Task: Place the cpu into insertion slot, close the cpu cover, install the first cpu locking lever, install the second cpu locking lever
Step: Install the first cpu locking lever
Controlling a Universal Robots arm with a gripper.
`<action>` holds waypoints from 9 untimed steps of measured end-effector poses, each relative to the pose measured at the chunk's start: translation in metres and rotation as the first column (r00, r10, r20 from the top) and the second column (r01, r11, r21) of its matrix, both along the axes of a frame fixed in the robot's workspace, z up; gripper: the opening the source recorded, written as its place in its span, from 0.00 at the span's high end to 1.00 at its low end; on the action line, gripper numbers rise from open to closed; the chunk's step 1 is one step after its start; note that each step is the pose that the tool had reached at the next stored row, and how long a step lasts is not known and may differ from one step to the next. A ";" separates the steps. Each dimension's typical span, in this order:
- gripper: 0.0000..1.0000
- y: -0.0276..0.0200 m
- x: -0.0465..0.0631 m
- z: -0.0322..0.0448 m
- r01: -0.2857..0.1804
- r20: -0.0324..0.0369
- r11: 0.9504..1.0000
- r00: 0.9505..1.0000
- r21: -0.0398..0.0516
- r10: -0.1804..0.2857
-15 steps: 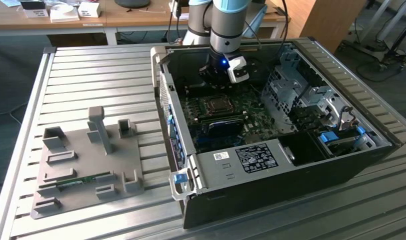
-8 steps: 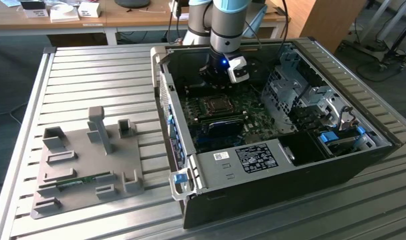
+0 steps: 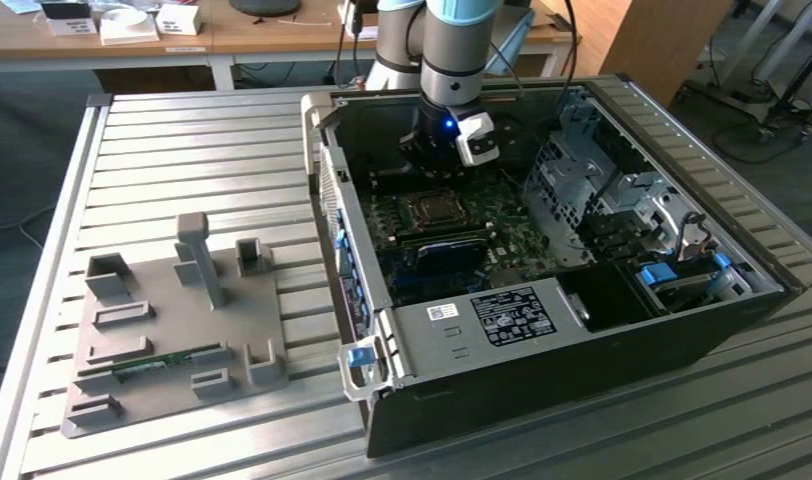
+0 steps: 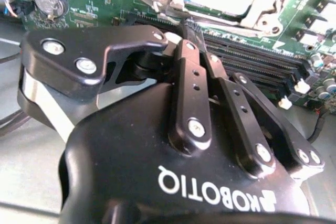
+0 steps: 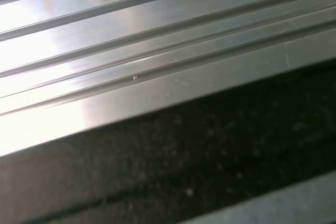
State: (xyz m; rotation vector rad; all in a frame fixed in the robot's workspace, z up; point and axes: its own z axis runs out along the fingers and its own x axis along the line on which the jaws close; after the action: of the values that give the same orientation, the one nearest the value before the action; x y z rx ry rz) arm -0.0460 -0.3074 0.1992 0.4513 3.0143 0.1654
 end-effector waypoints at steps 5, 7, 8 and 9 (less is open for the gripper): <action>0.89 0.0000 0.000 -0.0004 0.000 0.000 1.000 1.000 -0.011 0.000; 0.89 -0.0001 0.000 -0.0006 0.000 0.000 1.000 1.000 -0.017 0.000; 0.89 0.0000 0.000 -0.0008 0.000 0.000 1.000 1.000 -0.020 0.000; 0.89 -0.0001 0.000 -0.0009 0.000 0.000 1.000 1.000 -0.023 0.000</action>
State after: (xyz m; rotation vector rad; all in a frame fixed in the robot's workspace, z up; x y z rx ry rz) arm -0.0461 -0.3075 0.1982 0.4494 3.0126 0.1306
